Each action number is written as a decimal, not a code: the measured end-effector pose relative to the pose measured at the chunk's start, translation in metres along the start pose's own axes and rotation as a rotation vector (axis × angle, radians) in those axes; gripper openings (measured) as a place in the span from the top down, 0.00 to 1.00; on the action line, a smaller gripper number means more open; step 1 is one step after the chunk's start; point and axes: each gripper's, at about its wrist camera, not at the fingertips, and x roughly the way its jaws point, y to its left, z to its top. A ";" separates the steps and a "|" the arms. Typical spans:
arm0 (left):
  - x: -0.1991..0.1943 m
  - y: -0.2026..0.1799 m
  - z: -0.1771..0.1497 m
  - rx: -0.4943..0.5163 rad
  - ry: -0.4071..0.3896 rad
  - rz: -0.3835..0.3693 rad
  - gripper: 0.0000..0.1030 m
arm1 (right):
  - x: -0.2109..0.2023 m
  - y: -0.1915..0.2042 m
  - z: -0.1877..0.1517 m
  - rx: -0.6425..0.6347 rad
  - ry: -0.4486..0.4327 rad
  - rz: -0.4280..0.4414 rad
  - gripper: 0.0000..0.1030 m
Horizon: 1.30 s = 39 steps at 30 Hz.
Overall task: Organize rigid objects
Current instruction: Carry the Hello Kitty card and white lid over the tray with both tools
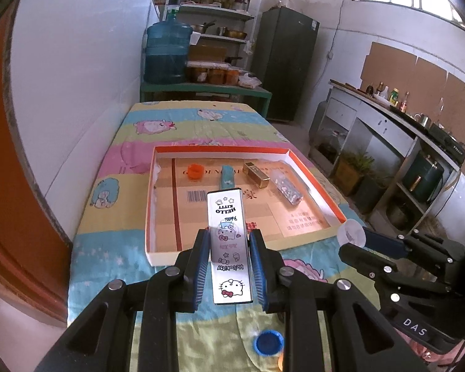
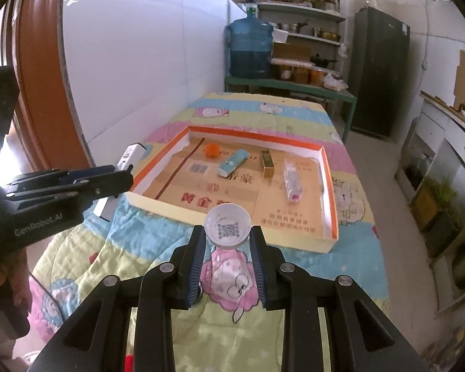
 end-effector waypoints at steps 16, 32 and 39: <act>0.026 0.007 0.029 0.004 0.003 0.008 0.74 | 0.024 -0.010 0.022 0.006 0.006 0.003 0.71; 0.058 0.014 0.041 -0.001 0.038 0.018 0.74 | 0.056 -0.019 0.045 -0.001 0.024 0.021 0.71; 0.074 0.018 0.046 -0.003 0.055 0.032 0.74 | 0.073 -0.027 0.055 0.007 0.039 0.036 0.71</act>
